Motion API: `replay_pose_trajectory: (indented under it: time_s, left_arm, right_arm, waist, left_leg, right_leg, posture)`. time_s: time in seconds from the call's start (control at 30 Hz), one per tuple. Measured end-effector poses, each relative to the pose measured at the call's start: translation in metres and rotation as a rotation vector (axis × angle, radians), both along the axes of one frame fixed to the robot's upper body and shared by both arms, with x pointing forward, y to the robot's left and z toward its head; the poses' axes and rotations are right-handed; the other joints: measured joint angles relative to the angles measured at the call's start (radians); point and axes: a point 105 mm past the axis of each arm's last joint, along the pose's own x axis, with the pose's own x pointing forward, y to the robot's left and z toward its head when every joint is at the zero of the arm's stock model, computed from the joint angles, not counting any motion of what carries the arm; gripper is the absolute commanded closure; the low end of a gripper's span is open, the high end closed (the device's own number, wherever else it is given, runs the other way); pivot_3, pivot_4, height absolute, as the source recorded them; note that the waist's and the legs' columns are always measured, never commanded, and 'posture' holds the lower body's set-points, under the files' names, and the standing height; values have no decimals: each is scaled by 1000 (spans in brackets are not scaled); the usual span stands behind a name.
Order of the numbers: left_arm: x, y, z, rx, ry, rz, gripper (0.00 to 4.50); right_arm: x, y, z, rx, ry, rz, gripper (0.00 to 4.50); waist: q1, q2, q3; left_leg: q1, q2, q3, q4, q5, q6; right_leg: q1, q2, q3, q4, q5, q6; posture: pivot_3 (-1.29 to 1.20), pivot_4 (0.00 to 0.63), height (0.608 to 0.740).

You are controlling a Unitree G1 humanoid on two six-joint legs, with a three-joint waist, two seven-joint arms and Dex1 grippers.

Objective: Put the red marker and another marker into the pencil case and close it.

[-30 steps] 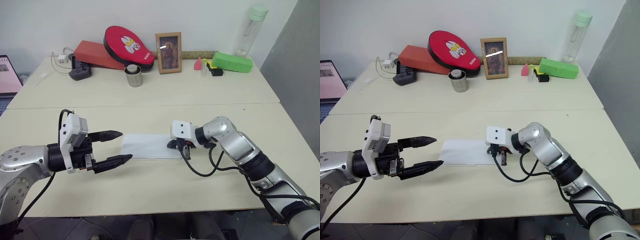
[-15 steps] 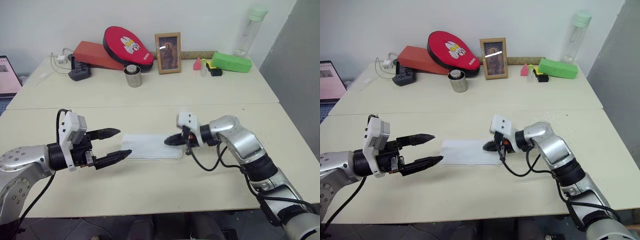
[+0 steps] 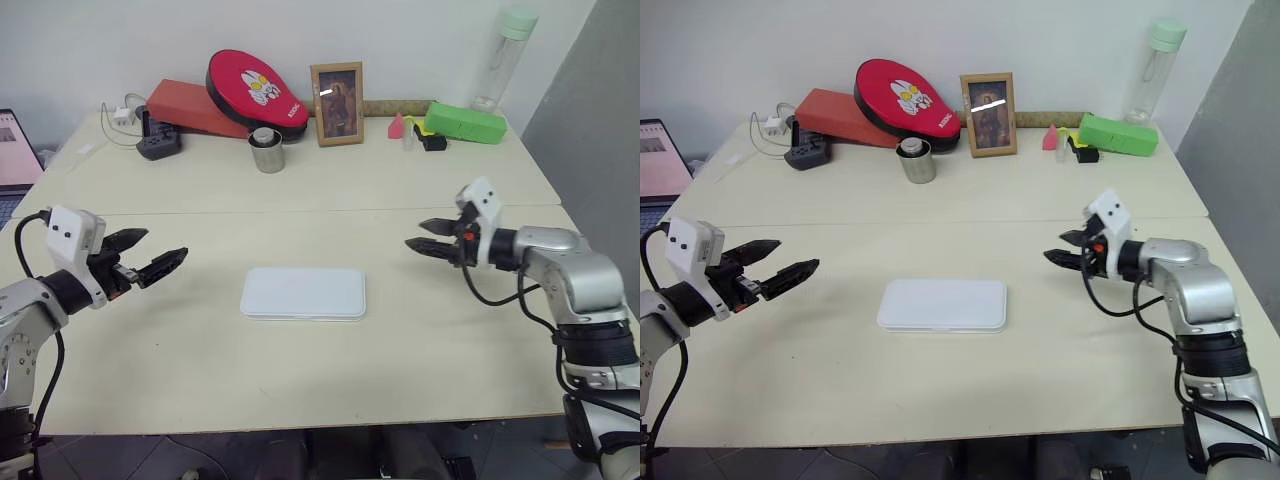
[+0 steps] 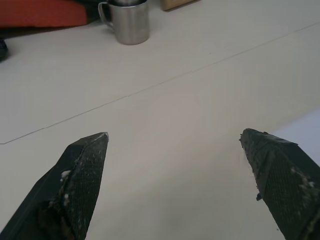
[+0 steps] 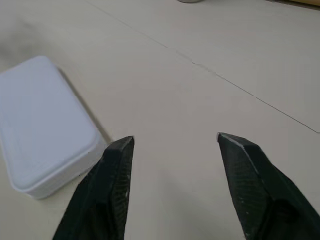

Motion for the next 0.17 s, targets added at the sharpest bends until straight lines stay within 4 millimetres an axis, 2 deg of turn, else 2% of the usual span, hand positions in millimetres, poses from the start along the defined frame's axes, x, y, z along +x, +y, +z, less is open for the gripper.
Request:
replay_pose_trajectory:
  time_s: [0.1,0.17]
  left_arm:
    - [3,2,2,4,-9,2,0]
    - [4,1,3,2,-11,-7,0]
  right_arm:
    - [-1,-3,-1,6,-1,-17,49]
    - [-2,-3,0,8,-6,-24,49]
  waist:
    - [0,0,0]
    - [0,0,0]
  left_leg:
    - [0,0,0,0,0,0]
    - [0,0,0,0,0,0]
  right_leg:
    - [0,0,0,0,0,0]
    - [0,0,0,0,0,0]
  posture:
    - [0,150,740]
    - [0,150,740]
